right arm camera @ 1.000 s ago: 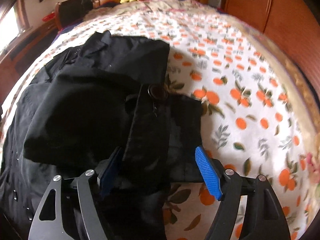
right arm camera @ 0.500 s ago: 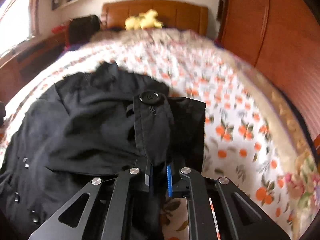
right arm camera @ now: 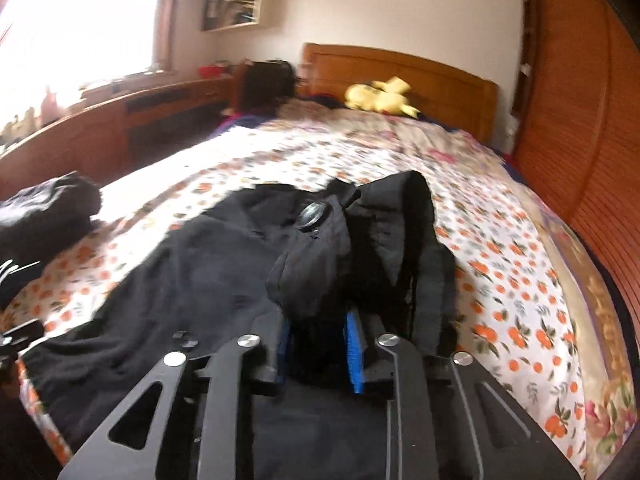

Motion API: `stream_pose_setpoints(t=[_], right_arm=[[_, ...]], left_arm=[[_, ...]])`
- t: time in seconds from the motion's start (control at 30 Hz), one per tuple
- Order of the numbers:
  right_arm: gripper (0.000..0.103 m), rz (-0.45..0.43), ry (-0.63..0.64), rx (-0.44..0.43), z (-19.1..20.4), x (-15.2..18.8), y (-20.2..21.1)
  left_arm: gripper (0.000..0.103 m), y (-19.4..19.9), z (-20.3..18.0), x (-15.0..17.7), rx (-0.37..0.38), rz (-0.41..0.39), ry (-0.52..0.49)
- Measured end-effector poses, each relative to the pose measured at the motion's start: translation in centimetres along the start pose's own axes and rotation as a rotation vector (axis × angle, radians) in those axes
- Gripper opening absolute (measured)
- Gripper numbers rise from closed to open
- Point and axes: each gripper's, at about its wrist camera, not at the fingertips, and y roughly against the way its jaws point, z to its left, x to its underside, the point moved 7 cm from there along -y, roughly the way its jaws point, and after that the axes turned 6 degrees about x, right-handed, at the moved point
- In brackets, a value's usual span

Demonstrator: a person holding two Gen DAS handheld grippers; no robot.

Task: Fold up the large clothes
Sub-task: 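Fold the side edge inward over the body and open the right tool, then move the left tool to the coat hem and close on it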

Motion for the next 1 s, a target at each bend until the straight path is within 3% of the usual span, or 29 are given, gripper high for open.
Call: stream_pose_setpoints(t=[0.2, 0.47, 0.7, 1.0], right_arm=[[0.051, -0.039, 0.078, -0.112, 5.4, -0.2, 3.1], [0.053, -0.048, 0.102, -0.229, 8.0, 1.6, 7.6], [0.053, -0.025, 0.071, -0.194, 4.0, 3.9, 9.3], [0.053, 0.042, -0.010, -0.114, -3.5, 8.6, 10.3]], left_arm=[[0.101, 0.1, 0.0, 1.0, -0.037, 0.026, -0.018], [0.101, 1.0, -0.9, 3.0, -0.058, 0.045, -0.036], [0.101, 1.2, -3.5, 4.2, -0.047, 0.066, -0.053], [0.101, -1.4, -10.3, 2.5, 0.015, 0.090, -0.122]])
